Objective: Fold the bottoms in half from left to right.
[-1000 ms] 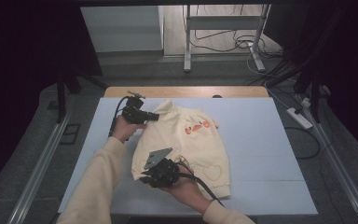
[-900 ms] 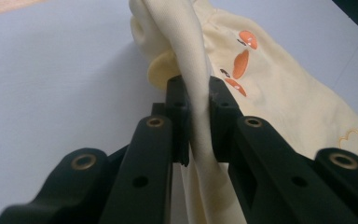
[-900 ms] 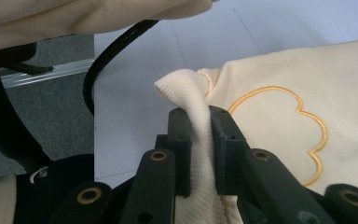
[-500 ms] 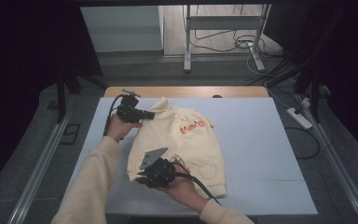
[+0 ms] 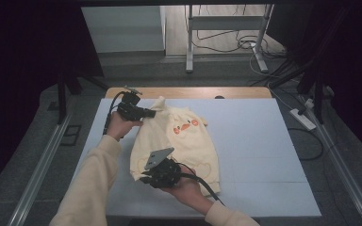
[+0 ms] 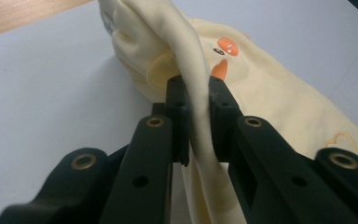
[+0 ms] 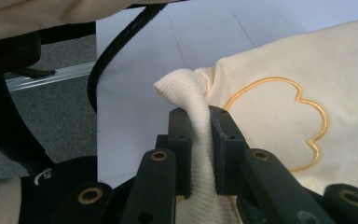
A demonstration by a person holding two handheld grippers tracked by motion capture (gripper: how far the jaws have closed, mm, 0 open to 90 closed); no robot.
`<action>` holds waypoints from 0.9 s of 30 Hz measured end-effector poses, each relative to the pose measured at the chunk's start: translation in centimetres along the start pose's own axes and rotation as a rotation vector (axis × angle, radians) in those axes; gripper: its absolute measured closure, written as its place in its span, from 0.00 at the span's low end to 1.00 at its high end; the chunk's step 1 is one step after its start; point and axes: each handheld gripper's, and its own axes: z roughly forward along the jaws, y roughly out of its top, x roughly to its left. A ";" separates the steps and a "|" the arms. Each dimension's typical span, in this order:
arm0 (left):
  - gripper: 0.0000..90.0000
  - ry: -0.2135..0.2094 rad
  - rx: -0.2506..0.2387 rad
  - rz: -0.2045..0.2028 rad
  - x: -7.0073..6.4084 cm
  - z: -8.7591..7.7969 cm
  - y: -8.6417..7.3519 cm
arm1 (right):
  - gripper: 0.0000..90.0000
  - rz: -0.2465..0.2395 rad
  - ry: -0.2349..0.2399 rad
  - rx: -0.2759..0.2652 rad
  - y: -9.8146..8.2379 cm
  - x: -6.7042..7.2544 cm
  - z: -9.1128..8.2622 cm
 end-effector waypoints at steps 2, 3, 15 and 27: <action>0.90 -0.002 -0.005 -0.004 -0.1 0.2 0.1 | 0.89 0.010 -0.005 -0.002 -0.4 -0.2 -0.4; 0.90 -0.003 -0.005 -0.006 -0.1 0.3 0.1 | 0.89 0.011 -0.005 0.000 -0.6 -0.3 -0.5; 0.90 -0.017 -0.008 -0.019 -0.9 2.0 0.5 | 0.89 0.043 -0.030 -0.016 -2.4 -0.5 -2.6; 0.90 -0.034 -0.007 -0.036 -1.2 3.2 0.5 | 0.89 0.102 -0.045 -0.035 -3.9 -1.1 -4.5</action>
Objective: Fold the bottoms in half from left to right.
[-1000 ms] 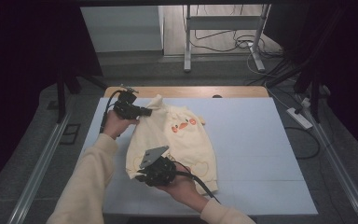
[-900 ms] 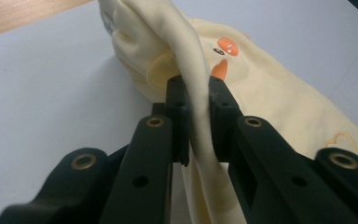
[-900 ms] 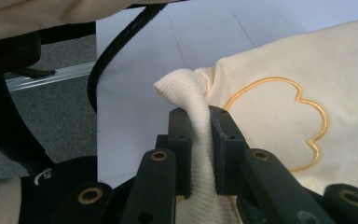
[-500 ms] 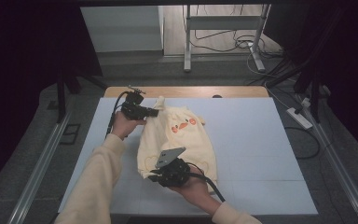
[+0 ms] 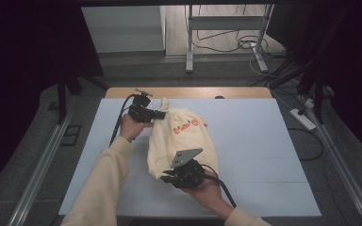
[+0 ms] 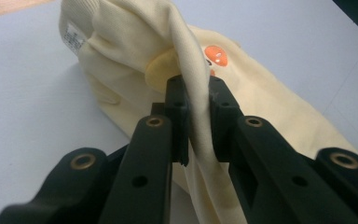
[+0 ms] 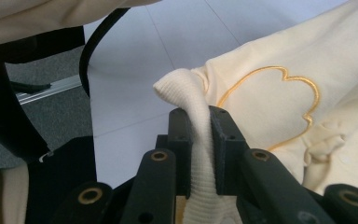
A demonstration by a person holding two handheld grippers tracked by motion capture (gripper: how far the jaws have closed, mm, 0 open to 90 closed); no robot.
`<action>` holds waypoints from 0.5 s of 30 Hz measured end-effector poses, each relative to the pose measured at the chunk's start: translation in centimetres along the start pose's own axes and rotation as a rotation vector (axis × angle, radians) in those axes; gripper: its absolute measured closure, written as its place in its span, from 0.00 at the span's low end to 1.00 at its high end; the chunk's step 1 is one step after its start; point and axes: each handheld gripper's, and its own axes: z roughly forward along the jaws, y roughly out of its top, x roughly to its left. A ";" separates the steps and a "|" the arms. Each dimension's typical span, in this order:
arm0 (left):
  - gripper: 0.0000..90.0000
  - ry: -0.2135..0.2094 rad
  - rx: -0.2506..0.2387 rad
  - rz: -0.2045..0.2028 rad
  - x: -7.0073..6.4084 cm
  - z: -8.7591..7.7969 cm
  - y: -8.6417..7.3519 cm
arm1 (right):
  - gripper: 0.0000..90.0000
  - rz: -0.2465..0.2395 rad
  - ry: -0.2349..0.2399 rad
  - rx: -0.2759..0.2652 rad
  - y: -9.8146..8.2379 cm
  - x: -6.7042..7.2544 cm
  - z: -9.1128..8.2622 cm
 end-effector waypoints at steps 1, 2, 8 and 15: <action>0.90 0.003 -0.003 0.001 -0.1 0.1 0.0 | 0.89 0.003 -0.001 -0.001 -0.1 0.0 -0.1; 0.90 0.006 -0.001 0.006 -0.2 0.2 0.0 | 0.89 0.003 -0.004 -0.001 -0.3 -0.1 -0.3; 0.90 0.003 -0.006 0.001 -0.5 0.6 0.2 | 0.89 0.027 -0.011 -0.005 -1.0 -0.6 -1.1; 0.90 0.002 -0.003 0.005 -0.8 1.2 0.3 | 0.89 0.035 -0.022 -0.009 -1.6 -0.8 -1.8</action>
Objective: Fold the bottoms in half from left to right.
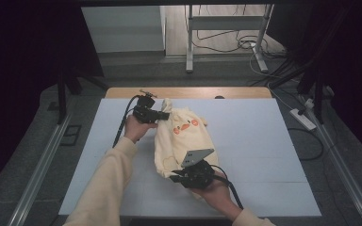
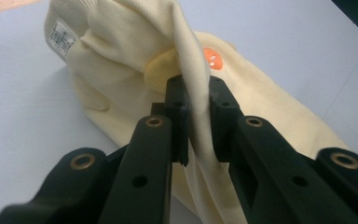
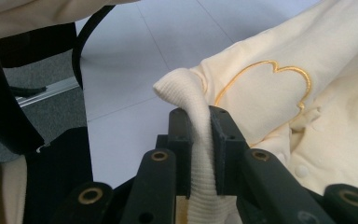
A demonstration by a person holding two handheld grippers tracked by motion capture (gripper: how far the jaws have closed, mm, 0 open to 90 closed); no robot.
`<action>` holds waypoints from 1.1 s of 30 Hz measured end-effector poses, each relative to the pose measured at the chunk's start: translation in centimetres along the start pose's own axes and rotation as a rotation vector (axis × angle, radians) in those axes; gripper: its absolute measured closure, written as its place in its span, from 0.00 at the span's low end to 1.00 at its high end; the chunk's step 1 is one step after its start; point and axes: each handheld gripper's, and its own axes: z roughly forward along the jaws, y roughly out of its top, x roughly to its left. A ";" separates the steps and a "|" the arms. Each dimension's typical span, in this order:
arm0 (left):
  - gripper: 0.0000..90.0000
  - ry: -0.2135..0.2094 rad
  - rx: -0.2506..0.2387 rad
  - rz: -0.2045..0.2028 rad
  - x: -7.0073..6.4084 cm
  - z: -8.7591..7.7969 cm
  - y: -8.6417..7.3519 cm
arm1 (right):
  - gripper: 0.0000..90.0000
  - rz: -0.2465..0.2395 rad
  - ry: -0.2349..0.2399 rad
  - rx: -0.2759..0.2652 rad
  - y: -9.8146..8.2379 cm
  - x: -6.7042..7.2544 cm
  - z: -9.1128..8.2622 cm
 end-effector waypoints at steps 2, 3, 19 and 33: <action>0.90 -0.003 -0.001 -0.001 0.0 0.2 0.0 | 0.89 0.004 -0.003 -0.005 -0.2 0.0 -0.2; 0.90 -0.004 -0.001 -0.001 -0.1 0.3 0.0 | 0.89 0.004 -0.004 -0.003 -0.3 -0.1 -0.3; 0.89 -0.026 -0.005 0.009 -1.2 1.9 0.3 | 0.89 0.046 -0.021 -0.008 -2.2 -0.9 -2.4; 0.89 -0.033 0.007 0.017 -1.7 2.9 0.4 | 0.89 0.073 -0.031 -0.016 -3.3 -1.4 -3.5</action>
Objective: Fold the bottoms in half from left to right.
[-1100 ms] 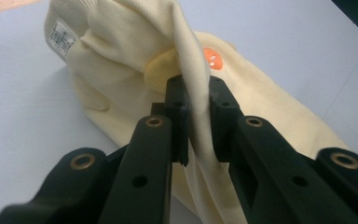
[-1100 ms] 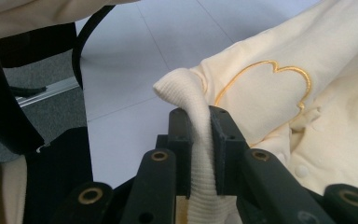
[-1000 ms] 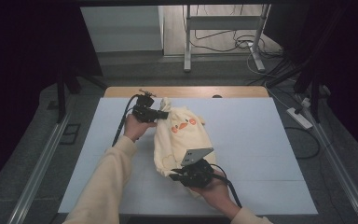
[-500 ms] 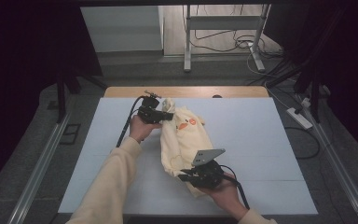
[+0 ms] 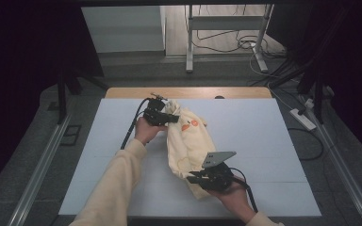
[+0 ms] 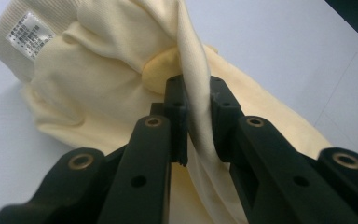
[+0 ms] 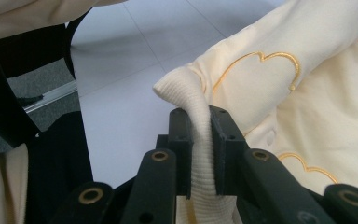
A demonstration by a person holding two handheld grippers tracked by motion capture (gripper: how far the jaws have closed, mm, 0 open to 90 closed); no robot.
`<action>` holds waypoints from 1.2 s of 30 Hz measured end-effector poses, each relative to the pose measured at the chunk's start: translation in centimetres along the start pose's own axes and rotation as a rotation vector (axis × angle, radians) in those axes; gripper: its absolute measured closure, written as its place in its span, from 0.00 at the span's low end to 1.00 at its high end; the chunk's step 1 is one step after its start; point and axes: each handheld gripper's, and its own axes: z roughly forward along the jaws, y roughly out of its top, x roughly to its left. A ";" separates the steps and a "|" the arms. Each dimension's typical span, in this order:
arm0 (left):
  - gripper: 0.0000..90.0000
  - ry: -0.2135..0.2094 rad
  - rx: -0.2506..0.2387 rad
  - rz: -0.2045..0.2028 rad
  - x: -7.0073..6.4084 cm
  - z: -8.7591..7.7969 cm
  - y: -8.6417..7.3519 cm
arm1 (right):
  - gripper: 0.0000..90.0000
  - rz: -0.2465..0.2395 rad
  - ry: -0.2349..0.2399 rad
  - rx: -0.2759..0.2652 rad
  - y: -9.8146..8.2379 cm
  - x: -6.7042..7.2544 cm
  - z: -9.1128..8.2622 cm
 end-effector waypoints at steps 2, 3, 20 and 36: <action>0.89 -0.001 0.002 0.000 0.0 0.2 0.0 | 0.89 0.004 -0.002 -0.002 -0.1 0.0 -0.1; 0.89 -0.001 0.004 0.000 -0.1 0.3 0.0 | 0.89 0.003 -0.004 0.001 -0.2 -0.1 -0.2; 0.89 -0.011 0.028 0.008 -0.6 1.9 0.2 | 0.89 0.042 -0.014 -0.003 -1.4 -0.6 -1.2; 0.88 -0.016 0.048 0.000 -0.7 4.1 -0.1 | 0.89 0.078 -0.030 0.018 -2.7 -1.4 -1.5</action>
